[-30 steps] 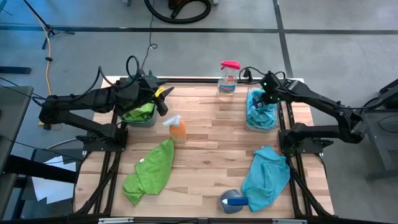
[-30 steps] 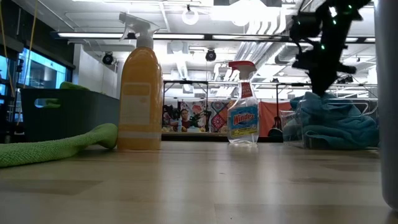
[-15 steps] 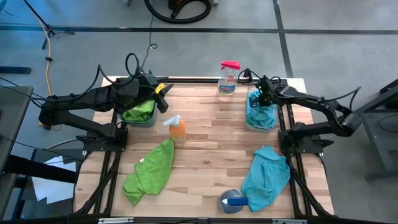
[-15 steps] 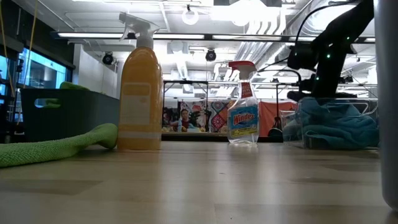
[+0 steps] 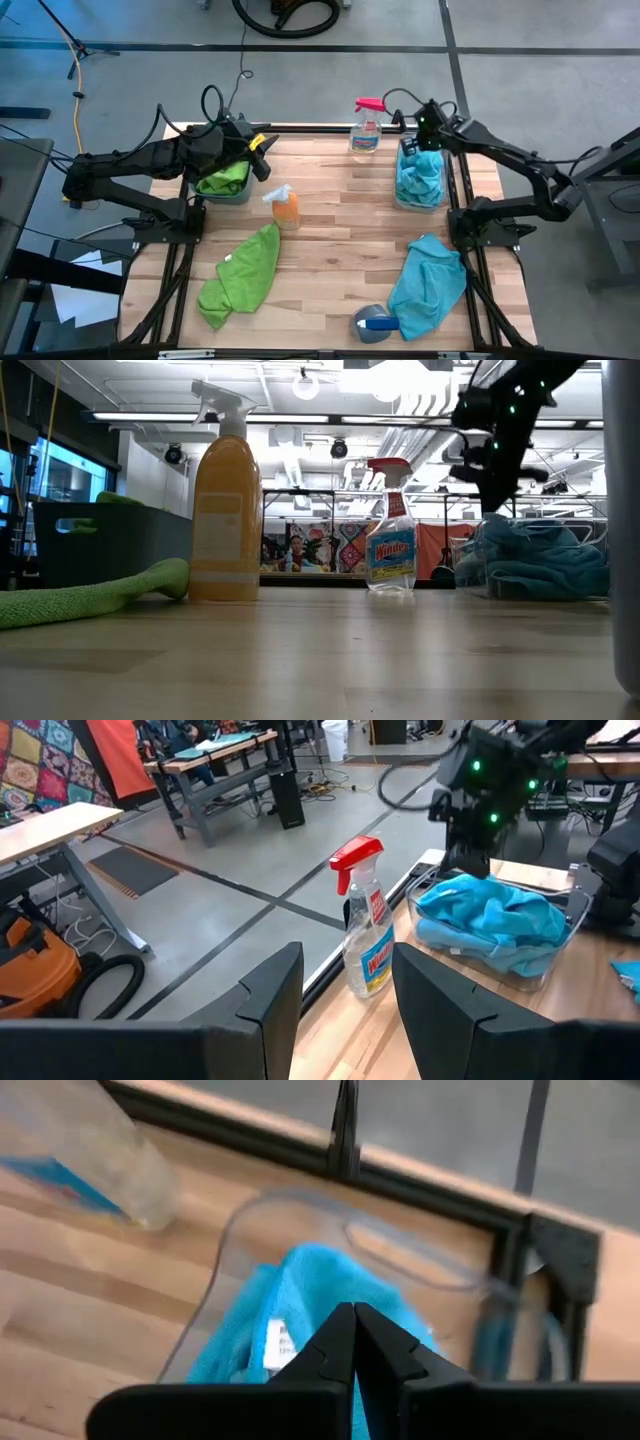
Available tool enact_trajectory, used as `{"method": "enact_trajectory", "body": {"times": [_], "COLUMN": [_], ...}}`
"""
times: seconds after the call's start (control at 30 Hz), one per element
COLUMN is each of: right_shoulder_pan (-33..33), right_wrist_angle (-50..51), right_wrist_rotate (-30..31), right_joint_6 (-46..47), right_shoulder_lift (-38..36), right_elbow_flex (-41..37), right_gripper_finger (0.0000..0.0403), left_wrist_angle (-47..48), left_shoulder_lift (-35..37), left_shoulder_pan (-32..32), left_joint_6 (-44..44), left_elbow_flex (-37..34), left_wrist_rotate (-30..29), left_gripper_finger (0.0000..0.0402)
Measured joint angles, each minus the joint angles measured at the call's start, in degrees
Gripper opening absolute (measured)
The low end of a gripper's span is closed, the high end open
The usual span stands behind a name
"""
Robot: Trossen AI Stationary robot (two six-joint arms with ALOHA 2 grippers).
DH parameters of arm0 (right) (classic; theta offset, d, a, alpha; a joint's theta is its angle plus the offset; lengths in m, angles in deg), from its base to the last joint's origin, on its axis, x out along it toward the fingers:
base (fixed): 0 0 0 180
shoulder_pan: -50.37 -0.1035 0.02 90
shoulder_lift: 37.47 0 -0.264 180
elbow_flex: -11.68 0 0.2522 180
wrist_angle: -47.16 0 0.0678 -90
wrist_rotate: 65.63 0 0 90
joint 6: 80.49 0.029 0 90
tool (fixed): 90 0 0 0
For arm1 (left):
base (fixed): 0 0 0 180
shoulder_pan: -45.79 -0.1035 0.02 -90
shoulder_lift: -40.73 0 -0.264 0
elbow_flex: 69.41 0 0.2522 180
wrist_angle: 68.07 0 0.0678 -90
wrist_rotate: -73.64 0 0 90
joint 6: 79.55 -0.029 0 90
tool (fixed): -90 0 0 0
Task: Sort microfiber towel by color & place in baskets
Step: Put the blue microfiber towel into the transparent bin
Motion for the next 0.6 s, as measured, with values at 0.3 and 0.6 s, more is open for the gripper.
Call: {"method": "enact_trajectory", "body": {"times": [0.3, 0.6], "right_shoulder_pan": [-2.49, -18.18], "right_wrist_angle": [4.64, 9.59], "right_wrist_rotate": [-14.24, -18.49], "right_joint_6": [-8.84, 2.25], "right_shoulder_lift": [-2.51, -12.5], "right_elbow_flex": [11.1, 12.22], "right_gripper_finger": [0.0009, 0.0097], "left_wrist_angle": [0.0, 0.02], "left_shoulder_lift": [0.0, 0.0], "left_shoulder_pan": [0.02, 0.02], "left_joint_6": [0.37, 1.38], "left_elbow_flex": [0.0, 0.0], "left_wrist_rotate": [0.26, 0.35], "left_gripper_finger": [0.0145, 0.0145]}}
